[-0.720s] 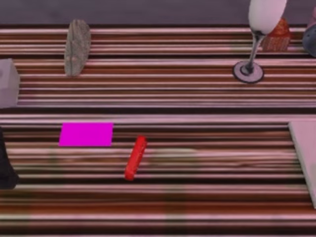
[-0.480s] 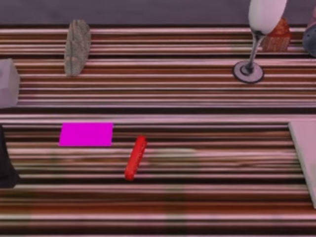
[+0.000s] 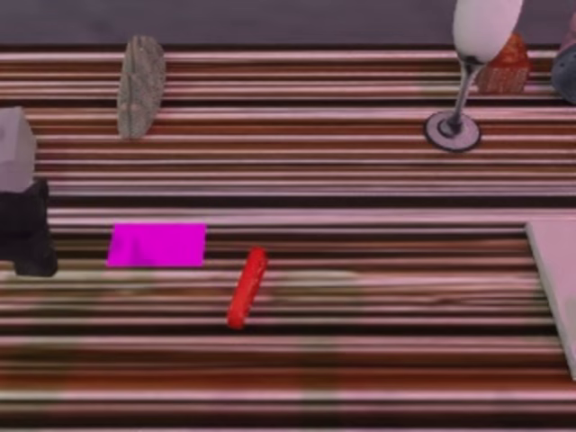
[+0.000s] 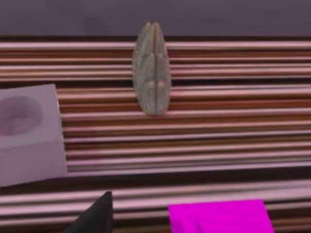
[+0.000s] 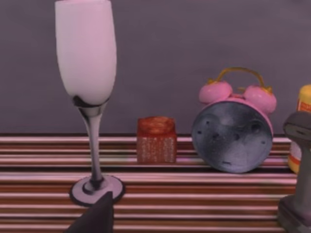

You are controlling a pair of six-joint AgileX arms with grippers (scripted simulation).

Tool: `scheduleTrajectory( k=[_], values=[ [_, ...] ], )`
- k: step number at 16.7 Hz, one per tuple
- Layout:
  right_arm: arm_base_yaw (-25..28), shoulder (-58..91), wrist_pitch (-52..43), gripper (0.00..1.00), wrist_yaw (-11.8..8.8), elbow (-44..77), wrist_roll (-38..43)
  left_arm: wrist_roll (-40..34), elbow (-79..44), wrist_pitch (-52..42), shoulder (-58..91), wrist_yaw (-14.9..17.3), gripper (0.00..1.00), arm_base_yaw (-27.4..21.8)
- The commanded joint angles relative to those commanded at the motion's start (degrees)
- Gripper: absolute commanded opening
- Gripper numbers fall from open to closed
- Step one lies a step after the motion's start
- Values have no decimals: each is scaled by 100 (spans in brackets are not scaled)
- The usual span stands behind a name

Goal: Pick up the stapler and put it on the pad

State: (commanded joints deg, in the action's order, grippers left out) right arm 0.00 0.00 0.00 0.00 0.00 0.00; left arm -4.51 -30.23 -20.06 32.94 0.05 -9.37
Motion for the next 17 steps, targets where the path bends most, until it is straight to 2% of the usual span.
scheduleTrajectory(
  k=[9, 13, 17],
  values=[
    [0, 0, 0, 100, 0, 0, 0, -646, -4477, -3097, 5690, 2, 100, -1383],
    [0, 0, 0, 100, 0, 0, 0, -885, -6115, -4192, 7572, 11, 100, -1892],
    [0, 0, 0, 100, 0, 0, 0, -1048, -7291, -4902, 8886, 11, 100, -2238]
  ],
)
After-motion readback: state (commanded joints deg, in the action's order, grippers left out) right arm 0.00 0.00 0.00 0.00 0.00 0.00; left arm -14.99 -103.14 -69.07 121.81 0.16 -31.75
